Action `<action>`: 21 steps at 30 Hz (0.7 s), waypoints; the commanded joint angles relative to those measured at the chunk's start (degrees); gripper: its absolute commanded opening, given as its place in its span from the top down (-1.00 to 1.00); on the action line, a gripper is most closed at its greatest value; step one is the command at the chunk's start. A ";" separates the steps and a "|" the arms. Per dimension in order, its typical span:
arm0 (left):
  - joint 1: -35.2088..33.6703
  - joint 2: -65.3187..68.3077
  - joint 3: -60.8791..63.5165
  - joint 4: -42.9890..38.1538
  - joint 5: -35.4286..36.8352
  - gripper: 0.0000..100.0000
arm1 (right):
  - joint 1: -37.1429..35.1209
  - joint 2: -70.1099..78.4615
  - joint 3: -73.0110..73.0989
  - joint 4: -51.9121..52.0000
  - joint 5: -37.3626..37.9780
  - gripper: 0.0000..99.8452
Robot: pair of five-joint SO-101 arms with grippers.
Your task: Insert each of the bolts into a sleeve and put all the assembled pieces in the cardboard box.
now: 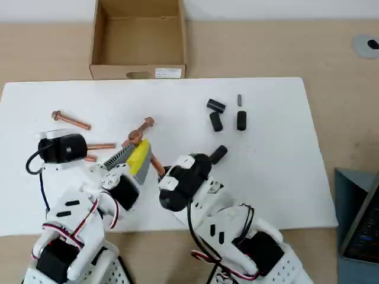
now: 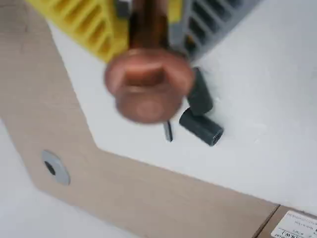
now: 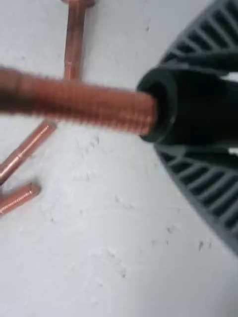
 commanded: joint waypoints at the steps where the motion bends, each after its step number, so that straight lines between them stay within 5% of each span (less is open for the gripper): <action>1: 0.62 -0.31 0.00 -1.67 0.26 1.00 | -0.84 -8.40 -2.77 -1.67 0.62 0.98; 12: 0.70 -0.31 2.29 -1.49 0.18 1.00 | -0.84 -8.40 -2.95 -1.67 0.62 0.98; 21: 10.11 -0.31 2.20 -0.97 -8.09 1.00 | -0.84 -8.40 -2.86 -1.67 0.62 0.98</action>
